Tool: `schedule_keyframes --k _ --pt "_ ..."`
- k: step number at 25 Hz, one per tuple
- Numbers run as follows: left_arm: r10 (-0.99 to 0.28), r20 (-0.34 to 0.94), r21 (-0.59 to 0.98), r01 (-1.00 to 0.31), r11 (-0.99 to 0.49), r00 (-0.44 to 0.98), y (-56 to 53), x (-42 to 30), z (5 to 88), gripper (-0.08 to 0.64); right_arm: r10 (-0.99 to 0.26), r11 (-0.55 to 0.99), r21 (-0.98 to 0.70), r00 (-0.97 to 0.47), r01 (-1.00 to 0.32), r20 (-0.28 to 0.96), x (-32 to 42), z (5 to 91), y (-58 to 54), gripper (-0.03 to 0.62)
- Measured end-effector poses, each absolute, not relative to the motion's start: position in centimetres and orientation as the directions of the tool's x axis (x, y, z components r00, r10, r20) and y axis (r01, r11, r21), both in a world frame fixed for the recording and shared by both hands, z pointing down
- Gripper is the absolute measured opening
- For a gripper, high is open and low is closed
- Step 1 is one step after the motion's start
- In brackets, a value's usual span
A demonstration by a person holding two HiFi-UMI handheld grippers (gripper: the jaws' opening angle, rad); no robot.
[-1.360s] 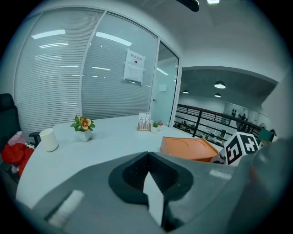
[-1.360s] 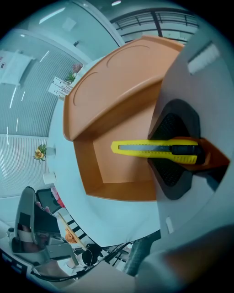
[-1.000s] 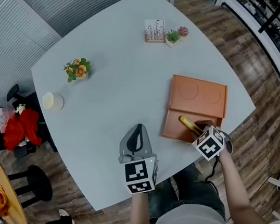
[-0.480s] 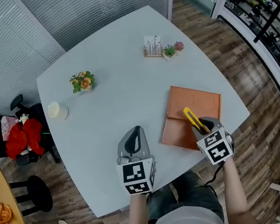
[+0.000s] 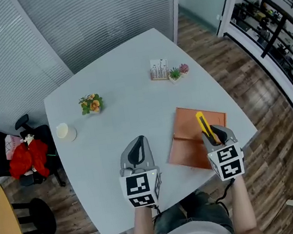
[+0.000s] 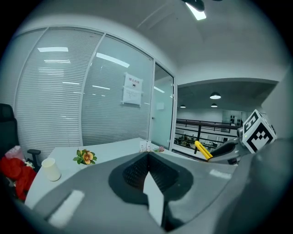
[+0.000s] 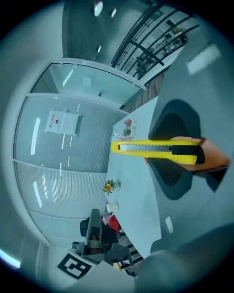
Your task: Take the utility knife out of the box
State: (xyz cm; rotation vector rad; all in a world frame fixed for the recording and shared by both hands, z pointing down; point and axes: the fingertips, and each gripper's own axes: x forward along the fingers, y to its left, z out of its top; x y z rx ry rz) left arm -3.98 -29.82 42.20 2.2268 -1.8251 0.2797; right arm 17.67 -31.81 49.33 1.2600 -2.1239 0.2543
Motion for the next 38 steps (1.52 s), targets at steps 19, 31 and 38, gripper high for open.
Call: schedule_keyframes --k 19,31,38 --pt "-0.974 0.161 0.012 -0.987 -0.157 0.157 -31.4 -5.2 35.3 0.000 -0.852 0.421 0.170 -0.325 -0.891 0.411 18.0 40.9 -34.1 0.153" --pt "-0.984 0.111 0.001 -0.990 -0.141 0.140 -31.1 -5.7 33.2 0.000 -0.887 0.408 0.168 -0.347 -0.897 0.303 17.2 37.6 -34.3 0.153" --pt "-0.987 0.088 0.000 -0.991 -0.135 0.134 -30.7 -5.9 32.7 0.000 -0.907 0.385 0.150 -0.343 -0.911 0.245 17.4 36.1 -34.0 0.153"
